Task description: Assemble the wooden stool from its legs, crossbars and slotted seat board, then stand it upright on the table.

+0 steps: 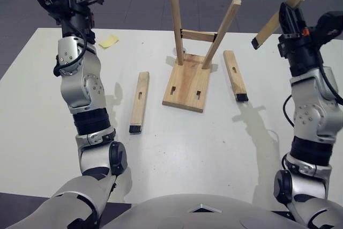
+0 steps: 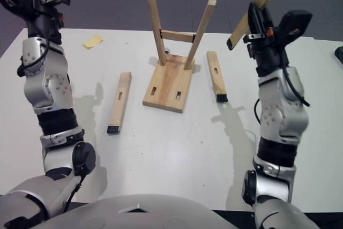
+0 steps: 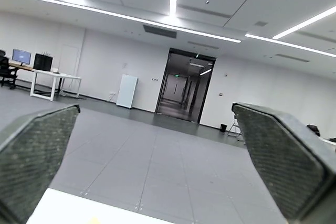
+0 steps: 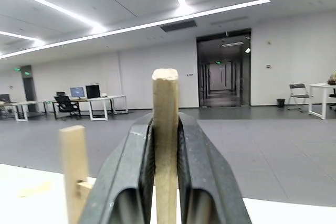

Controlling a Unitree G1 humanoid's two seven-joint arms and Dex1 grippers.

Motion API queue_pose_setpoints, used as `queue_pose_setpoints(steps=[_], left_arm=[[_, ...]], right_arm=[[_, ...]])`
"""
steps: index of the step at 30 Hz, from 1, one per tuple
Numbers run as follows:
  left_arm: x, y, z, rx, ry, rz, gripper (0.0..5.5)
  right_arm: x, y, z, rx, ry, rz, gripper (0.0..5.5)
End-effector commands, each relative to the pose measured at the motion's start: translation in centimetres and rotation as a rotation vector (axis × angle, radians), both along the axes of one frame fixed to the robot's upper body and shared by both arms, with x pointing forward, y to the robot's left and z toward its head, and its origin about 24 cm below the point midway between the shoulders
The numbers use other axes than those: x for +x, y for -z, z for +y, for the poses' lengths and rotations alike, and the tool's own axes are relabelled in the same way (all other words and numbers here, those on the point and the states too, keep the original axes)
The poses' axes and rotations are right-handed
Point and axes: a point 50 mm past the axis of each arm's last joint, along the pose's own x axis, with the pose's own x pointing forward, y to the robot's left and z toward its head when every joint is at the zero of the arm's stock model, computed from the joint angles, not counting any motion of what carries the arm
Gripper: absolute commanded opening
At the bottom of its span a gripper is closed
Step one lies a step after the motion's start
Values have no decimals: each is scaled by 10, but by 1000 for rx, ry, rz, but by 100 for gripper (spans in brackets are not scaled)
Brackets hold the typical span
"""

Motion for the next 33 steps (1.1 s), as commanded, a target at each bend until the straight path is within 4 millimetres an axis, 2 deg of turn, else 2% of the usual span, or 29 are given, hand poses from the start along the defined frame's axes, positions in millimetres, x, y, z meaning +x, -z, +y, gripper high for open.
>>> queue_pose_setpoints(steps=[1, 7, 11, 28, 33], left_arm=[[7, 20, -25, 4, 43, 46, 540], [9, 30, -38, -6, 79, 63, 540], [11, 35, -42, -8, 88, 73, 540], [13, 39, -52, 19, 122, 84, 540], [13, 39, -52, 26, 125, 87, 540]], right_arm=[[38, 33, -11, 20, 123, 120, 41], [57, 58, -11, 132, 79, 193, 41], [62, 69, -5, 159, 52, 209, 41], [53, 103, -8, 217, 76, 280, 41], [50, 108, -9, 225, 89, 294, 41]])
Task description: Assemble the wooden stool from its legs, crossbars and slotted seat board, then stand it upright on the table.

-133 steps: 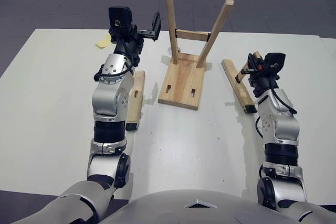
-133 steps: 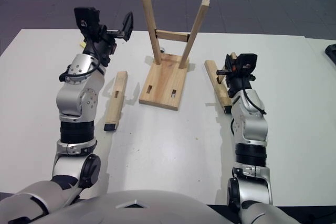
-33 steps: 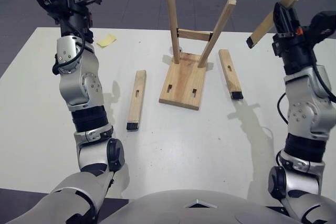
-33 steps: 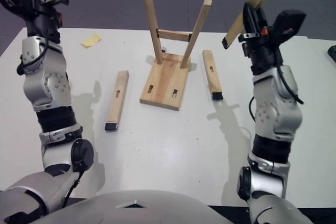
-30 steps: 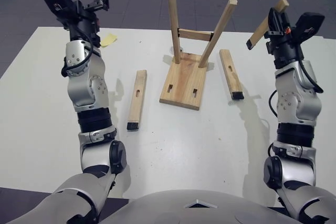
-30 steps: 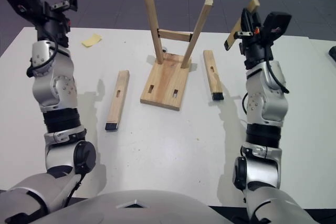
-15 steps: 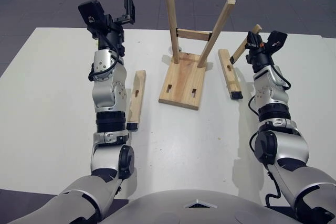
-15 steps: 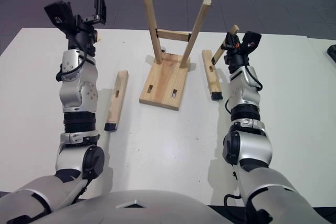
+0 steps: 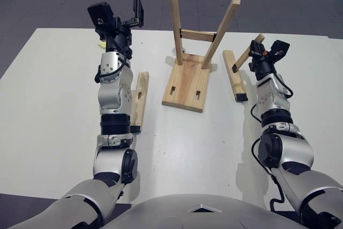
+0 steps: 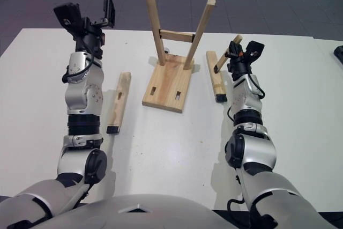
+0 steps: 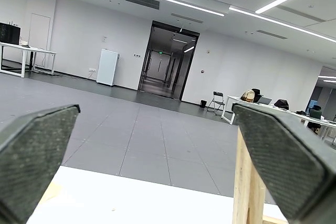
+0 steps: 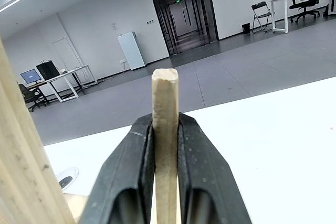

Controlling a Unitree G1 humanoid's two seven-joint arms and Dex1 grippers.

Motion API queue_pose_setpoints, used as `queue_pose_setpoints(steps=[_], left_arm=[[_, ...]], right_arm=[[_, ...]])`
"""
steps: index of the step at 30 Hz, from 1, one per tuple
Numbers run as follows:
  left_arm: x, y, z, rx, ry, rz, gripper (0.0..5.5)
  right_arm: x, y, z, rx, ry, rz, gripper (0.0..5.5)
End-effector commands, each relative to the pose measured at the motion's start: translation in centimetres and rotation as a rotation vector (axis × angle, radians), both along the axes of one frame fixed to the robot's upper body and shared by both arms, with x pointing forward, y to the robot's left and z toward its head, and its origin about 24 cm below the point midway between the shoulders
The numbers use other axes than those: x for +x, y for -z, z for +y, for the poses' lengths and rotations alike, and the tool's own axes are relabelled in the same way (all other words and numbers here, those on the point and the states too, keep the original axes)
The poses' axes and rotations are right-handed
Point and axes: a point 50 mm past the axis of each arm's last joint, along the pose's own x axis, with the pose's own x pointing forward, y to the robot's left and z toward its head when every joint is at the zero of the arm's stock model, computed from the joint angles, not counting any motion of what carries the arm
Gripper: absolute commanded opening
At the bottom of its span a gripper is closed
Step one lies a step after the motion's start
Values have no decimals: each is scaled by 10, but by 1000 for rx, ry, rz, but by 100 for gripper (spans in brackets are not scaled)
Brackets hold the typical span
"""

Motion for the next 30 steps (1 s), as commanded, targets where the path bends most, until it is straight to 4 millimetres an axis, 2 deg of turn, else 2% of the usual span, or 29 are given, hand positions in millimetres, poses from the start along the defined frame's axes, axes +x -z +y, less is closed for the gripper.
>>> queue_pose_setpoints(steps=[1, 6, 15, 21, 30], left_arm=[[0, 2, 1, 18, -4, 8, 540], [-1, 2, 1, 18, -4, 11, 540], [-2, -1, 1, 22, -6, 8, 540], [-2, -5, 0, 32, -2, 0, 540], [-6, -6, 0, 36, -1, 4, 540]], right_arm=[[-3, 8, -2, 11, 21, 31, 41], [-7, 18, -1, 2, 46, 65, 41], [-18, 42, 17, -91, 50, 134, 41], [-32, 64, 24, -114, 71, 196, 41], [-66, 102, 35, -223, 74, 321, 41]])
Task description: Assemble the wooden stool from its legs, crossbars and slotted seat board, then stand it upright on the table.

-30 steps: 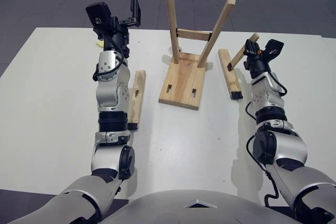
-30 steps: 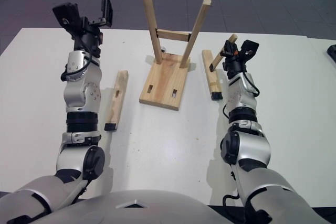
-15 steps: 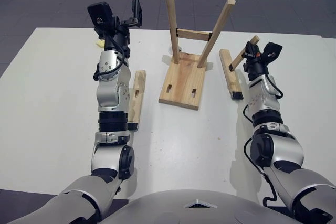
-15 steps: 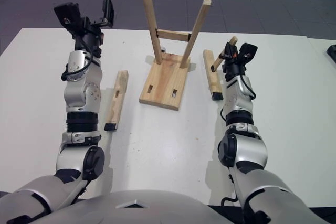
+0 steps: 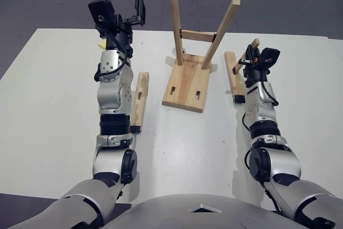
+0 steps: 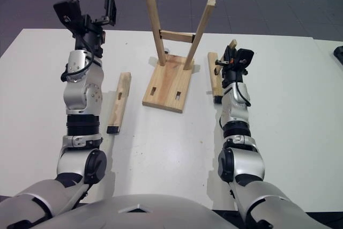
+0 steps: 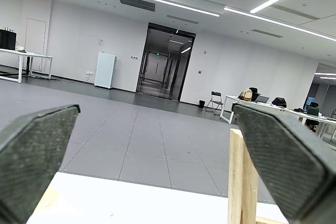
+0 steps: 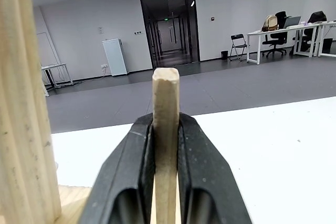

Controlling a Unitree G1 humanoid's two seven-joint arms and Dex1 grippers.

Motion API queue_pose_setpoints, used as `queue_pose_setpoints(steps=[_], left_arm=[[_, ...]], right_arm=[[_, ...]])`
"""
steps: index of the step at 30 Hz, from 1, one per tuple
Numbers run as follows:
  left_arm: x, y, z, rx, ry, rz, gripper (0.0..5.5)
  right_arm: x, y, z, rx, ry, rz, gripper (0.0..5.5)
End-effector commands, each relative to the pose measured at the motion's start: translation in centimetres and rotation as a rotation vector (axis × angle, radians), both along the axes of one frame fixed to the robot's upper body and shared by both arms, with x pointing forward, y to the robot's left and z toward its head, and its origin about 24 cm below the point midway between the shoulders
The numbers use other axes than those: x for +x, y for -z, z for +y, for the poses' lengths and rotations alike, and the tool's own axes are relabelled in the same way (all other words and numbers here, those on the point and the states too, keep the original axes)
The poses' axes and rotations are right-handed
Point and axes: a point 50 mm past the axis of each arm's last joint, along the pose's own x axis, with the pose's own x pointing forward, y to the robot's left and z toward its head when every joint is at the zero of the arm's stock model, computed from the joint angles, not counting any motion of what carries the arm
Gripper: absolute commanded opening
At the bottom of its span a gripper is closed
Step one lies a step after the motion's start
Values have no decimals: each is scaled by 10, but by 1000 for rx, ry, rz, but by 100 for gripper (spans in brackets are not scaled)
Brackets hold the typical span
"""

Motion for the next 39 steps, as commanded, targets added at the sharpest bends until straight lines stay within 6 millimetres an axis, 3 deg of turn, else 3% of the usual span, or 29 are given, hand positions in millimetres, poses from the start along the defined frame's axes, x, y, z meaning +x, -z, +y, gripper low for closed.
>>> queue_pose_setpoints(steps=[1, 9, 13, 17, 24, 28, 32, 39], left_arm=[[-4, 0, 2, 16, -9, 8, 540], [-7, -1, 2, 21, -8, 10, 540], [-7, -1, 3, 23, -9, 12, 540], [-7, -2, 4, 20, -15, 14, 540], [-3, -5, 0, 10, -9, 2, 540], [-2, -7, -1, 5, -8, -11, 540], [-1, -8, 0, 3, -10, -17, 540], [-3, -5, 7, 0, -37, -5, 540]], right_arm=[[-51, 89, 7, -5, 12, 373, 41], [-80, 119, 11, -29, 25, 519, 41], [-82, 122, 13, -31, 21, 536, 41], [-70, 105, 12, -22, 22, 457, 41], [-35, 51, 4, -49, 20, 265, 41], [-26, 40, 6, -47, 18, 262, 41], [-36, 44, 9, -51, -12, 297, 41], [-74, 45, 15, -61, -51, 344, 41]])
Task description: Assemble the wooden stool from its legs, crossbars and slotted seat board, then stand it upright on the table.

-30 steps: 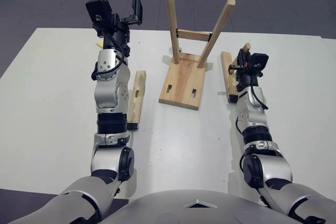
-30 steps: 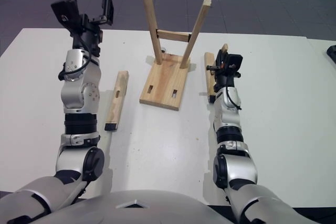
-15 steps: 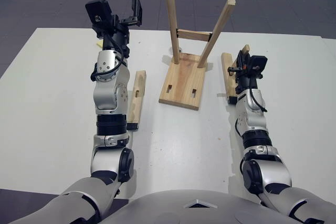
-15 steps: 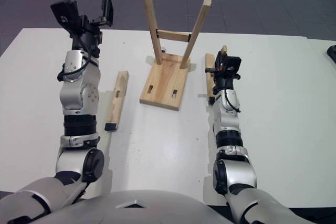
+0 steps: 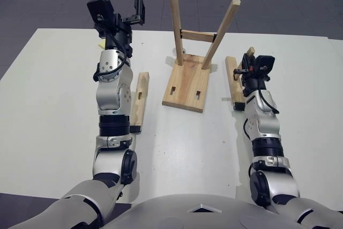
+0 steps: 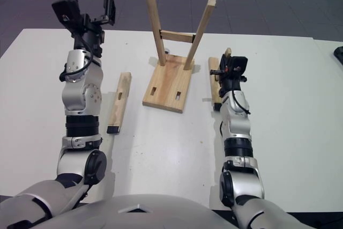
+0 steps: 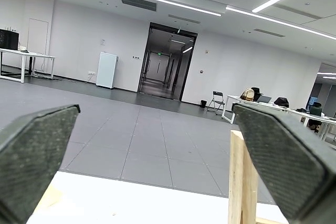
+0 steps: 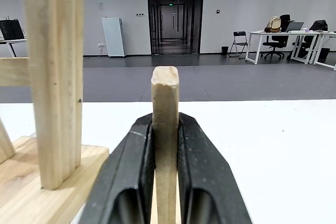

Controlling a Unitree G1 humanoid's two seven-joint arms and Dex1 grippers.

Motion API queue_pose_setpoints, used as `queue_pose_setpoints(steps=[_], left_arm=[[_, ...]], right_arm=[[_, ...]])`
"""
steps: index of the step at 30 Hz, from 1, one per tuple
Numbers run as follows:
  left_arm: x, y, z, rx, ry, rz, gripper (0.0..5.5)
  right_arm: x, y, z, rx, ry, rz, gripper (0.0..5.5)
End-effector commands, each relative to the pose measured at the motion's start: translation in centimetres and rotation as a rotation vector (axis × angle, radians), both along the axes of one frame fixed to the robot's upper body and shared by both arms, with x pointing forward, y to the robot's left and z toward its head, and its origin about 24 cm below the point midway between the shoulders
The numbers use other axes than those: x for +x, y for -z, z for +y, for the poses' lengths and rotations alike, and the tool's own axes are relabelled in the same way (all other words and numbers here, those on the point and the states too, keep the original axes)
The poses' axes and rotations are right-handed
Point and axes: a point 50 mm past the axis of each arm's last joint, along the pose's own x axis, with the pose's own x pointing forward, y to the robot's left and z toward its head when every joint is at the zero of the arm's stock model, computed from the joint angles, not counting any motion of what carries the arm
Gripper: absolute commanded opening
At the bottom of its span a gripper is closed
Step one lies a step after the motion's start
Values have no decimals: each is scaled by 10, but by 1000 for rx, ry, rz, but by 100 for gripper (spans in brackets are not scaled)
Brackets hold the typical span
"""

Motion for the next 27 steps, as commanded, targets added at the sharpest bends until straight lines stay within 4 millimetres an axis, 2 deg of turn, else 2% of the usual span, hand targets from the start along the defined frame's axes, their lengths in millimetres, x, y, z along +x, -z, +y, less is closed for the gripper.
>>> queue_pose_setpoints(steps=[1, 5, 8, 9, 16, 21, 24, 27], left_arm=[[-1, -1, 6, 6, -27, 1, 540], [-2, 1, 8, 7, -37, 10, 540], [-2, 3, 9, 4, -47, 14, 540], [-2, 3, 9, 3, -47, 16, 540], [0, 5, 7, -3, -44, 21, 540], [1, 3, 9, 0, -44, 16, 540], [2, 2, 11, 2, -47, 12, 540], [3, 0, 10, 3, -44, 4, 540]], right_arm=[[-41, 46, 4, 25, -10, 265, 41], [-49, 34, 5, 12, -4, 247, 41], [-48, 26, 7, -7, -24, 231, 41], [-47, 24, 6, -11, -26, 228, 77], [-39, 15, 3, -20, -21, 208, 175], [-39, 5, 1, -20, -26, 160, 265], [-37, -14, -2, -22, -28, 88, 316], [-29, -44, -2, -23, -44, -29, 371]])
